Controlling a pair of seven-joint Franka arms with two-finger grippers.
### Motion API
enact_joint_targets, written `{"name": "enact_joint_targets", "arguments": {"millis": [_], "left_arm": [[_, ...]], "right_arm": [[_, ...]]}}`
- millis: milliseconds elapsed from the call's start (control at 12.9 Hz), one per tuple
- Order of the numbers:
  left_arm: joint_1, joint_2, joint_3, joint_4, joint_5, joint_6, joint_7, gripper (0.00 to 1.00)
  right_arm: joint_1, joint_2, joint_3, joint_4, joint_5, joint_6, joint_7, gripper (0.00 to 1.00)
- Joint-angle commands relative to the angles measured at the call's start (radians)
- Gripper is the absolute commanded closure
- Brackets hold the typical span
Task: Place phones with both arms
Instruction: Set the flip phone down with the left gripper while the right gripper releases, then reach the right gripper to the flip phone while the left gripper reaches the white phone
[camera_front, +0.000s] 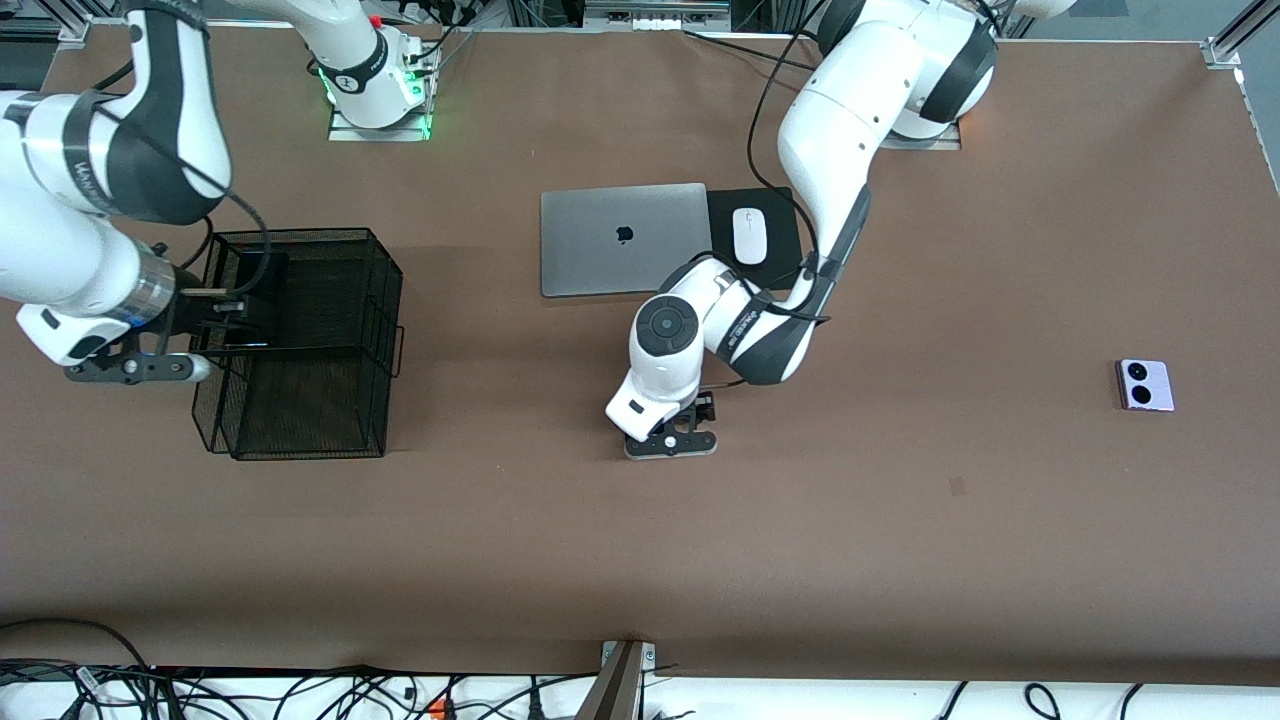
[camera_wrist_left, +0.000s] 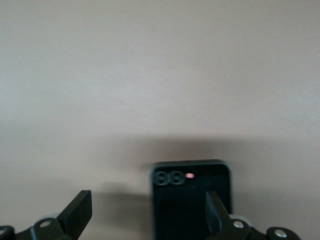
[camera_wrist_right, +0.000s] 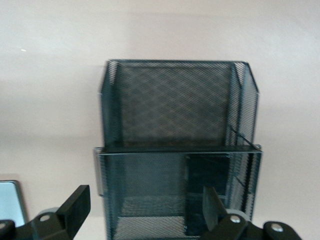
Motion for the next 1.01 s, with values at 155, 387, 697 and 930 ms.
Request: {"name": "enact_joint_targets", "arguments": {"millis": [155, 387, 697, 930], "left_arm": [[0.099, -0.106, -0.001, -0.017, -0.007, -0.196, 0.225, 0.00], [0.194, -0.151, 0.001, -0.020, -0.006, -0.316, 0.398, 0.00], [0.332, -0.262, 0.004, -0.114, 0.054, -0.365, 0.616, 0.00], [0.424, -0.336, 0.004, -0.189, 0.136, -0.381, 0.751, 0.00]], "right_arm": [[0.080, 0.062, 0.092, 0.089, 0.125, -0.040, 0.203, 0.01], [0.086, 0.147, 0.261, 0.092, 0.128, 0.120, 0.292, 0.01], [0.086, 0.438, 0.401, 0.357, 0.129, 0.231, 0.398, 0.01], [0.084, 0.633, 0.442, 0.536, 0.133, 0.325, 0.489, 0.01]]}}
